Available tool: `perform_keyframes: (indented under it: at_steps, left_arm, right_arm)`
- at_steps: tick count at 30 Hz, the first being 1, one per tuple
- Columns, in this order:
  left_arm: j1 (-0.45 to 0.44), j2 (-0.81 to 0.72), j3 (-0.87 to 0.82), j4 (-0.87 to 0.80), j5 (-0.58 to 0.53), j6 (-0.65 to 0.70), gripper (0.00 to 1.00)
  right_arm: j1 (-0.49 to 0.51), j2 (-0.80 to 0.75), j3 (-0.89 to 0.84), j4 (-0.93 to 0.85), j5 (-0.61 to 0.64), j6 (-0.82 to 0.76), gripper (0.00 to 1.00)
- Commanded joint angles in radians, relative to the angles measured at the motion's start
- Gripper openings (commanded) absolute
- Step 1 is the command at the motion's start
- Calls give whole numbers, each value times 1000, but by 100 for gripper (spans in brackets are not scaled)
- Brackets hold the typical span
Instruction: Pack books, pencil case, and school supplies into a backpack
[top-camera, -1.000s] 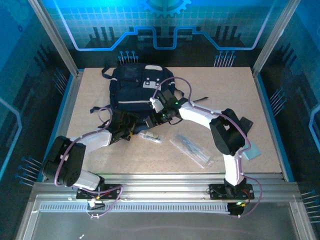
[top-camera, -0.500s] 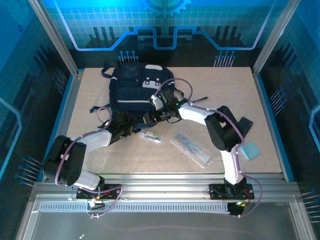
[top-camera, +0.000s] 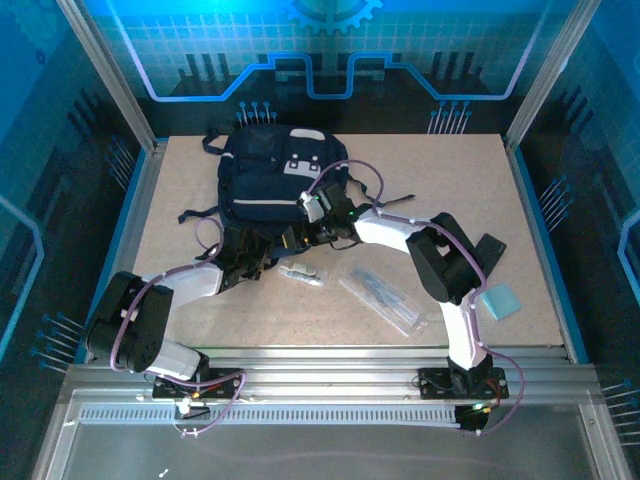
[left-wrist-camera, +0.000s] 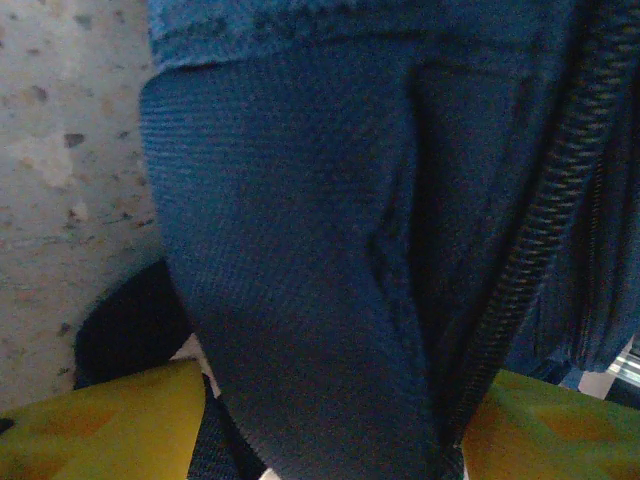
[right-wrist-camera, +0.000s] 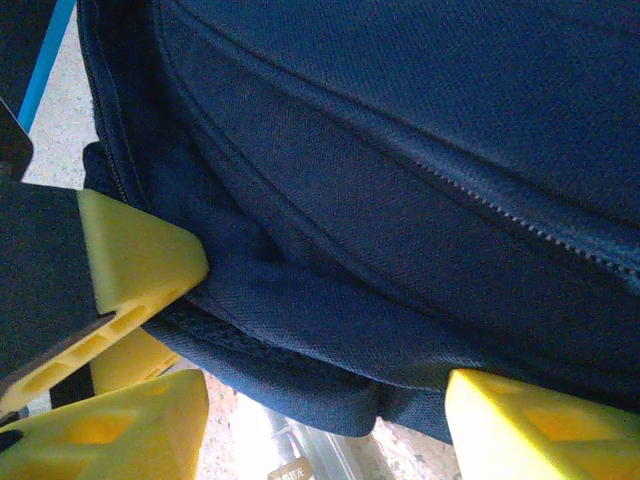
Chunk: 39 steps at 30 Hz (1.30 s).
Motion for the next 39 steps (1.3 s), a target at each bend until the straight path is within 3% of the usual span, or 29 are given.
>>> perform_keyframes:
  at_steps: [1, 3, 7, 9, 15, 20, 25, 29, 31, 33, 34, 35, 39]
  left_arm:
    - [-9, -14, -48, -47, 18, 9, 66]
    - [-9, -22, -62, -58, 1, 18, 60]
    - [-8, -23, -91, -49, -7, 22, 37]
    - [-8, -25, -100, -45, -4, 23, 30]
    - [-8, -34, -76, -76, 5, 78, 27]
    - [-8, -16, -76, -63, 18, 90, 16]
    - [-8, 20, -87, 11, 64, 93, 13]
    - [-8, 29, -80, 23, 108, 109, 28]
    - [-8, 9, -80, 11, 121, 110, 51]
    - [-6, -32, -77, -24, 124, 107, 80]
    - [-5, -54, -74, -45, 118, 106, 87]
    - [0, -81, -70, -70, 113, 110, 92]
    - [63, -196, -73, -145, 106, 106, 95]
  right_arm:
    - [26, -21, -32, 4, 19, 14, 68]
    - [30, -7, -18, -1, 25, 8, 69]
    - [31, 34, 29, -3, 3, 25, 70]
    - [42, 41, 44, 1, -1, 32, 70]
    - [78, -26, 1, -9, 6, 54, 71]
    - [82, -81, -66, -2, 39, 65, 71]
    - [84, -42, -39, -3, 43, 52, 70]
    - [73, 6, 5, 28, 57, 34, 70]
    - [63, 22, 39, 28, 63, 27, 70]
    - [55, 27, 61, 42, 49, 24, 69]
    - [53, 28, 70, 46, 50, 24, 69]
    - [49, 29, 77, 50, 54, 22, 69]
    - [37, 35, 86, 81, 48, 19, 67]
